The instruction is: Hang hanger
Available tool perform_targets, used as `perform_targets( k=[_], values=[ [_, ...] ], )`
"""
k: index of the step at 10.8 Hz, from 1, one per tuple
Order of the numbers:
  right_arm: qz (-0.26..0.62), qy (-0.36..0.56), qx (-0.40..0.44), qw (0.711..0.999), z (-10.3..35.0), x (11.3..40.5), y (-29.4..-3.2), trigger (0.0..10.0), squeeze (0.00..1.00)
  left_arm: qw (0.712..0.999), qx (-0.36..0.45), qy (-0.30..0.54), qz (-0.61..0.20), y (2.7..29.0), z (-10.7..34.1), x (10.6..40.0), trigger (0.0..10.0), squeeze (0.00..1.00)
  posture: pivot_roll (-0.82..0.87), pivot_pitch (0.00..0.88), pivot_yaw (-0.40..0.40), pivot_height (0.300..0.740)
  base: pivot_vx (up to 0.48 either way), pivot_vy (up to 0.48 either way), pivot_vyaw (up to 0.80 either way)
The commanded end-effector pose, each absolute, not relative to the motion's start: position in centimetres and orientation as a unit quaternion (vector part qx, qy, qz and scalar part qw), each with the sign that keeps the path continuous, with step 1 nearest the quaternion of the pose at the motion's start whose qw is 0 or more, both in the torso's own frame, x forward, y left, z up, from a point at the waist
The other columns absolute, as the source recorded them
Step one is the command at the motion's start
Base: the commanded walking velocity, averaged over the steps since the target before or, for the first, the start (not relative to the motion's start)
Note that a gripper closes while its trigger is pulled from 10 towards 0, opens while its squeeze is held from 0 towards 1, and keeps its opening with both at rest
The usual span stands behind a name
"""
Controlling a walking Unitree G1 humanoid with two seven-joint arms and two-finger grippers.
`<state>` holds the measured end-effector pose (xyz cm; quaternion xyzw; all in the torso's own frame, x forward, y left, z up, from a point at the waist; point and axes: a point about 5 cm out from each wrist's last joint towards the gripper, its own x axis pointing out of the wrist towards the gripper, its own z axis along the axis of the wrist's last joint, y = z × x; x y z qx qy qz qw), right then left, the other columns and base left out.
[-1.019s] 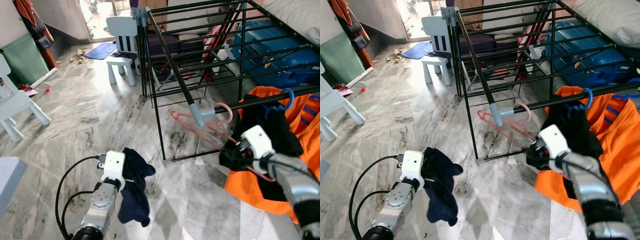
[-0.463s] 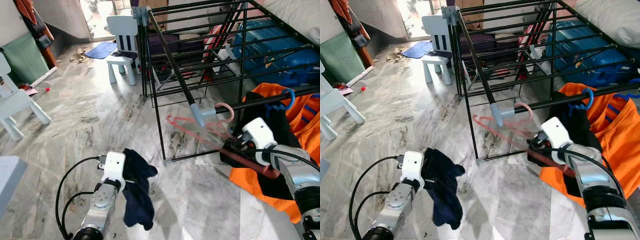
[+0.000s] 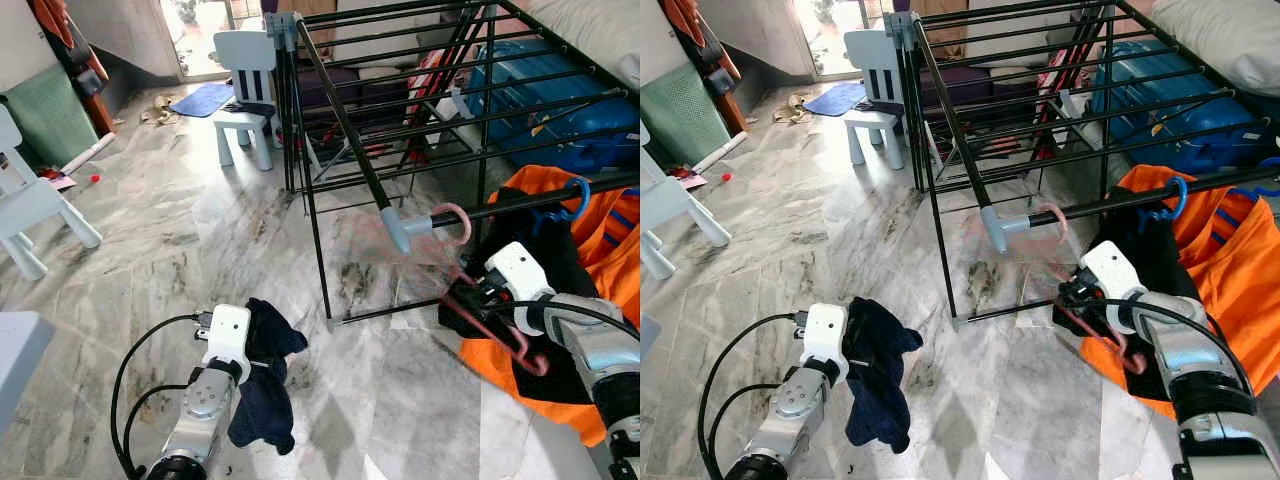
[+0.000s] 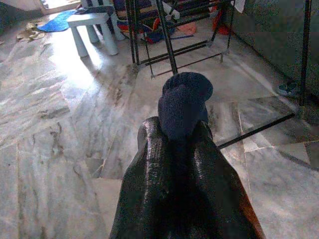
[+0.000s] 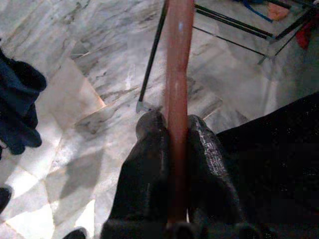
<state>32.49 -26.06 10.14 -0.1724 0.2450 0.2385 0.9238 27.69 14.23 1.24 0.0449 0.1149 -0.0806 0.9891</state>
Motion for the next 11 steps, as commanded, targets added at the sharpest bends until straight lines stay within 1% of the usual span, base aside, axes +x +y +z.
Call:
perform_targets(
  k=[1, 3, 5, 6, 7, 8, 9, 10, 11],
  values=[
    [0.234, 0.229, -0.168, 0.93, 10.6, 33.0, -25.8, 0.0, 0.0, 0.99, 0.052, 0.108, -0.076, 14.6, 1.6, 28.0, 10.0, 0.0, -0.05, 0.019, 0.064, 0.74, 0.0, 0.0, 0.0],
    [0.221, 0.224, -0.16, 0.936, 10.4, 33.1, -25.5, 0.0, 0.0, 0.99, 0.052, 0.108, -0.075, 14.6, 1.7, 28.0, 10.0, 0.0, -0.05, 0.017, 0.066, 0.74, 0.0, 0.0, 0.0],
    [0.183, 0.184, -0.153, 0.953, 10.5, 33.2, -25.0, 0.0, 0.0, 0.991, 0.054, 0.102, -0.073, 14.8, 1.9, 28.2, 10.0, 0.0, -0.05, 0.014, 0.07, 0.74, 0.0, 0.0, 0.0],
    [0.176, 0.172, -0.149, 0.958, 10.7, 33.3, -24.9, 0.0, 0.0, 0.991, 0.054, 0.097, -0.07, 14.8, 2.0, 28.2, 10.0, 0.0, -0.05, 0.014, 0.07, 0.74, 0.0, 0.0, 0.0],
    [0.144, 0.108, -0.115, 0.977, 11.2, 32.7, -24.3, 0.0, 0.0, 0.993, 0.062, 0.078, -0.068, 14.6, 2.8, 28.7, 10.0, 0.0, -0.06, 0.009, 0.072, 0.74, 0.0, 0.0, 0.0],
    [0.114, 0.083, -0.076, 0.987, 10.4, 31.3, -24.2, 3.8, 0.0, 0.993, 0.071, 0.068, -0.068, 14.2, 3.3, 29.1, 10.0, 0.0, -0.07, 0.009, 0.086, 0.74, 0.0, 0.0, 0.0],
    [0.115, 0.094, -0.058, 0.987, 8.1, 29.0, -23.6, 10.0, 0.0, 0.992, 0.074, 0.064, -0.08, 13.7, 3.7, 29.5, 10.0, 0.0, -0.09, 0.008, 0.099, 0.74, 0.0, 0.0, 0.0],
    [0.12, 0.108, -0.054, 0.985, 6.0, 27.0, -22.8, 10.0, 0.0, 0.991, 0.072, 0.061, -0.091, 13.2, 3.9, 29.7, 10.0, 0.0, -0.1, 0.006, 0.109, 0.74, 0.0, 0.0, 0.0],
    [0.105, 0.11, -0.044, 0.987, 4.8, 25.6, -22.3, 10.0, 0.0, 0.991, 0.076, 0.062, -0.095, 13.1, 3.9, 29.9, 10.0, 0.0, -0.11, 0.005, 0.114, 0.74, 0.0, 0.0, 0.0]
  ],
)
